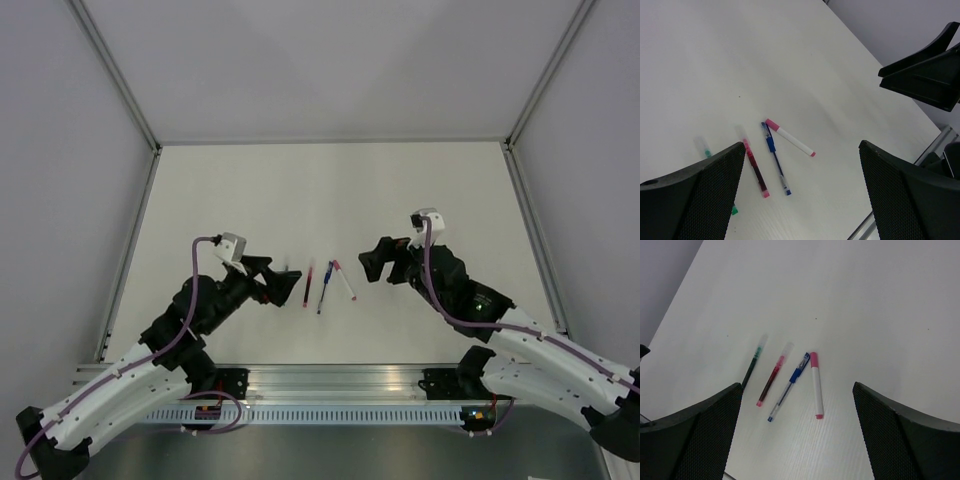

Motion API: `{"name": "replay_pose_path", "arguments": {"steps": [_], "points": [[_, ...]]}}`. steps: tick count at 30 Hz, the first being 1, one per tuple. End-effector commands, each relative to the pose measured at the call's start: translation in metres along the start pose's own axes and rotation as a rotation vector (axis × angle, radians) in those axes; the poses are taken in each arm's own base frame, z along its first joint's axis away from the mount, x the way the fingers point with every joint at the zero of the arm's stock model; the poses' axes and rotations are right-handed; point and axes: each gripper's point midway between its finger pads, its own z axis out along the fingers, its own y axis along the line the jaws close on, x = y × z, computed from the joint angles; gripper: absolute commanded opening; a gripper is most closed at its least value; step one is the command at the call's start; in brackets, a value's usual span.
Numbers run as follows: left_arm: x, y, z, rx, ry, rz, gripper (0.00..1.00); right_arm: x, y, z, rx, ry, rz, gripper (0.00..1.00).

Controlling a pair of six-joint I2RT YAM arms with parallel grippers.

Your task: Insert the pens into the pen caps

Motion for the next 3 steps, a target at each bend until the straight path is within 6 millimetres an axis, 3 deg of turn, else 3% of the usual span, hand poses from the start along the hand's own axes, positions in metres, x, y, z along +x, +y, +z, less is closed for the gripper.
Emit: {"name": "replay_pose_path", "arguments": {"steps": [1, 3], "points": [[-0.0059, -0.0042, 0.0008, 0.027, -0.025, 0.028, 1.0, -0.0071, -0.0027, -0.0021, 0.006, -0.044, 0.012, 0.98], [-0.0056, -0.0038, 0.0006, 0.025, -0.026, 0.028, 1.0, -0.0082, -0.0031, -0.0022, 0.008, -0.049, 0.013, 0.98]]}}
